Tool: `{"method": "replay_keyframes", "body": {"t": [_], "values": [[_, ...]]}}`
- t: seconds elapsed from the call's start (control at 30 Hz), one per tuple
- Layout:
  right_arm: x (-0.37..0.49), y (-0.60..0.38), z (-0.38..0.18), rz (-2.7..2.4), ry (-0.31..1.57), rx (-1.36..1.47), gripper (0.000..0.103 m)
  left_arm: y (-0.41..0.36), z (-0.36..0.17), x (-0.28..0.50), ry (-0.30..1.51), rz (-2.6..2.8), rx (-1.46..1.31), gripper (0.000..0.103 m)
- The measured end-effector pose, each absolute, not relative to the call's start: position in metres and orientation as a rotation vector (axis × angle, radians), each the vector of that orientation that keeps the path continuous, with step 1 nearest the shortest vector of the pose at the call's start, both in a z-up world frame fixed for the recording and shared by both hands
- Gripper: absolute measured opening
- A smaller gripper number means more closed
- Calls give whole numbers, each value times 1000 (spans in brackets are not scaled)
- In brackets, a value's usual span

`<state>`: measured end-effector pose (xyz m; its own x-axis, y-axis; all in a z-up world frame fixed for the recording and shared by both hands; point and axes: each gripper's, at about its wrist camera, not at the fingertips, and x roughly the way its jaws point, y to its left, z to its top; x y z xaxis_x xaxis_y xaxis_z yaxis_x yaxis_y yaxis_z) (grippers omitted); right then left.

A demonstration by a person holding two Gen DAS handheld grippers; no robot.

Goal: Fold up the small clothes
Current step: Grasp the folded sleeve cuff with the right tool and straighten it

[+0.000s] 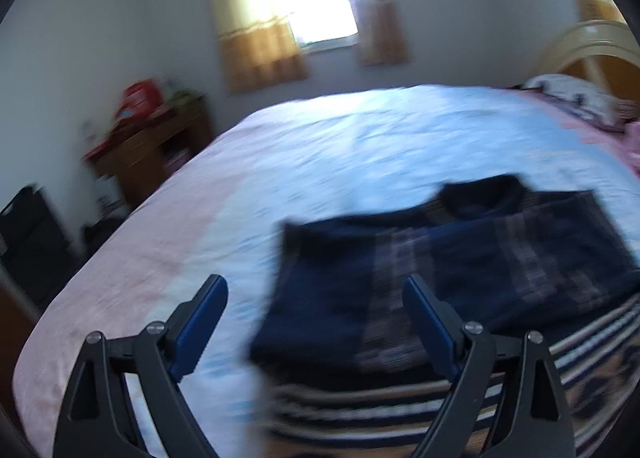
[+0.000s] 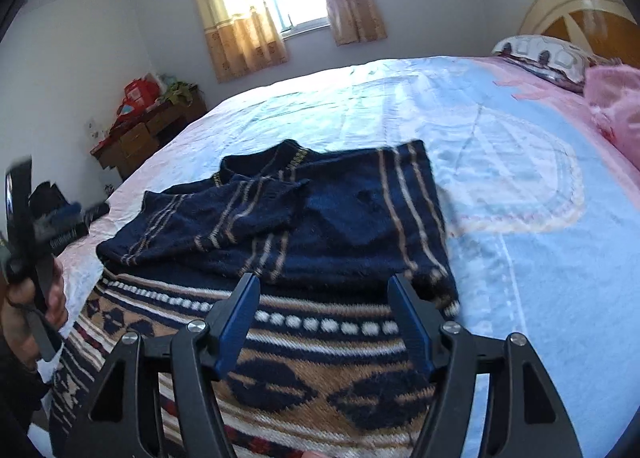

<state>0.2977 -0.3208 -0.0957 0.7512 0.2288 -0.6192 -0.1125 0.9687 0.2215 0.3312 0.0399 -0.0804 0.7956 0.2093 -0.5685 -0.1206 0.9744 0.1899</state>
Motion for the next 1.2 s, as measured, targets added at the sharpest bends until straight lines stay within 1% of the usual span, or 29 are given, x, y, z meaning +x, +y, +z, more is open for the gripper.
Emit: {"method": "replay_keyframes", "body": {"t": [0.17, 0.2, 0.23, 0.27, 0.33, 0.5, 0.6, 0.7, 0.77, 0.83, 0.93, 1.2], "values": [[340, -300, -84, 256, 781, 180, 67, 100, -114, 339, 743, 275, 17, 92], [354, -292, -83, 253, 801, 161, 65, 108, -120, 340, 765, 277, -6, 92], [363, -287, -83, 251, 814, 159, 59, 113, -126, 339, 779, 276, -27, 92], [374, -282, -85, 249, 832, 163, 57, 118, -131, 337, 790, 266, -53, 92], [395, -273, -90, 258, 875, 188, 56, 126, -136, 334, 793, 238, -102, 92], [432, -256, -107, 177, 909, 189, 55, 137, -139, 329, 765, 169, -203, 92], [446, -252, -121, 131, 941, 198, 45, 146, -144, 325, 755, 159, -254, 92], [454, -243, -132, 115, 955, 163, 43, 153, -147, 326, 755, 138, -306, 92], [456, -237, -132, 107, 944, 114, 21, 156, -149, 326, 761, 128, -329, 92], [455, -227, -129, 108, 939, 57, 12, 159, -152, 327, 768, 120, -350, 92], [447, -218, -119, 92, 886, -22, 9, 163, -154, 327, 774, 106, -382, 92], [420, -220, -73, 32, 719, -111, 9, 165, -155, 327, 774, 98, -398, 92]]}}
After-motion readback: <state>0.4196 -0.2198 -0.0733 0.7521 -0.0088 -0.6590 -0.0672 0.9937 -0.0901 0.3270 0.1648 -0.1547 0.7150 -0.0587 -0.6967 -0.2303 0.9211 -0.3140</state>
